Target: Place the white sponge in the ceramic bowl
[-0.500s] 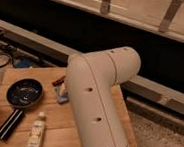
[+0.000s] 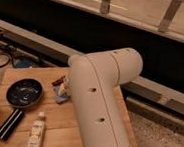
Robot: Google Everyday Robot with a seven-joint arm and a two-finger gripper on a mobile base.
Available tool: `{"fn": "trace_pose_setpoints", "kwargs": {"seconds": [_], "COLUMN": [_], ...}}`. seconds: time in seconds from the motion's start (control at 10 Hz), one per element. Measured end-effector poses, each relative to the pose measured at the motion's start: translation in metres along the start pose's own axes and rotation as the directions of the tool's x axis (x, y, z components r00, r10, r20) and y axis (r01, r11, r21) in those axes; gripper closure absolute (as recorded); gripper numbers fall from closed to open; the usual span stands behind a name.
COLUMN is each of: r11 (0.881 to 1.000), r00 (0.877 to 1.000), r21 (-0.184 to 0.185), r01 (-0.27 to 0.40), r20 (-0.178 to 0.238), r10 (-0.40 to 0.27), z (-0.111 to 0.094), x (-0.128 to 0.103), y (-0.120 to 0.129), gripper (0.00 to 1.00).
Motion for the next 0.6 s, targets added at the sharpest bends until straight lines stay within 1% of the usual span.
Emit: {"fn": "trace_pose_setpoints", "kwargs": {"seconds": [0.2,0.3,0.5,0.6], "r11": [1.000,0.999,0.999,0.999], "r00": [0.997,0.992,0.982,0.974], "r21": [-0.019,-0.029,-0.034,-0.042], "r01": [-0.009,-0.015,-0.011,-0.008], "r20": [0.075,0.126,0.190,0.225], "r10": [0.010,0.018,0.018,0.017], "z": [-0.028,-0.054,-0.089,-0.106], "x": [-0.013,-0.022,-0.035,-0.041], "y": [0.004,0.009,0.018,0.023], "gripper": [1.00,1.00,1.00,1.00]}}
